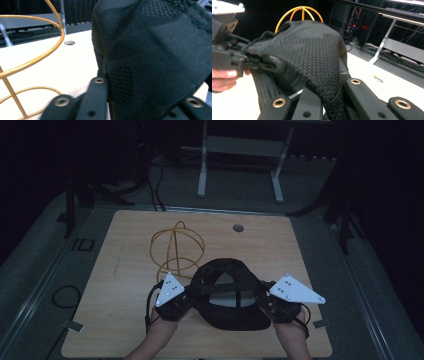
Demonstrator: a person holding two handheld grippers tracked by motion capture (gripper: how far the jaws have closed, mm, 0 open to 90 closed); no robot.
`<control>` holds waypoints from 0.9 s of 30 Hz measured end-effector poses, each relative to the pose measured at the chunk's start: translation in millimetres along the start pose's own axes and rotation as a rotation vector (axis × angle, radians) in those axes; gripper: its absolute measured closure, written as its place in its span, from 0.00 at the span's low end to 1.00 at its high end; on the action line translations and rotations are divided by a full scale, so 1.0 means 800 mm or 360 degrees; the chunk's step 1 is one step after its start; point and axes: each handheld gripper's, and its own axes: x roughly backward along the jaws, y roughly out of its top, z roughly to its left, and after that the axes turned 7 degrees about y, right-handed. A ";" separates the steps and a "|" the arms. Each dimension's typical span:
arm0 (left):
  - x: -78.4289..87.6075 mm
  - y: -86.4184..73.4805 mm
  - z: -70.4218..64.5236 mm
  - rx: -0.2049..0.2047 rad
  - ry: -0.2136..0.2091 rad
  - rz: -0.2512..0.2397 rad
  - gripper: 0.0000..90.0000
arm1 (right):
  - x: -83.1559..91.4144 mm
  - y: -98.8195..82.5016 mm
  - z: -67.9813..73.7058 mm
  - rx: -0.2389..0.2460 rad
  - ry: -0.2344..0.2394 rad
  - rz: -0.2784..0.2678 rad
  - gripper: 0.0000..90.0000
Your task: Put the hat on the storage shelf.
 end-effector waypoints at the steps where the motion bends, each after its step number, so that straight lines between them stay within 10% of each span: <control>1: 0.000 0.002 0.000 -0.0005 0.0004 0.0000 0.97 | 0.000 -0.001 0.002 0.0012 -0.0007 0.0001 0.98; 17: 0.009 0.029 -0.012 -0.0115 0.0023 -0.0086 0.99 | 0.017 -0.025 -0.001 -0.0083 0.0011 0.0014 0.92; 27: 0.010 0.059 -0.019 -0.0105 -0.0006 -0.0144 0.99 | 0.033 -0.039 -0.002 -0.0054 0.0118 0.0039 0.63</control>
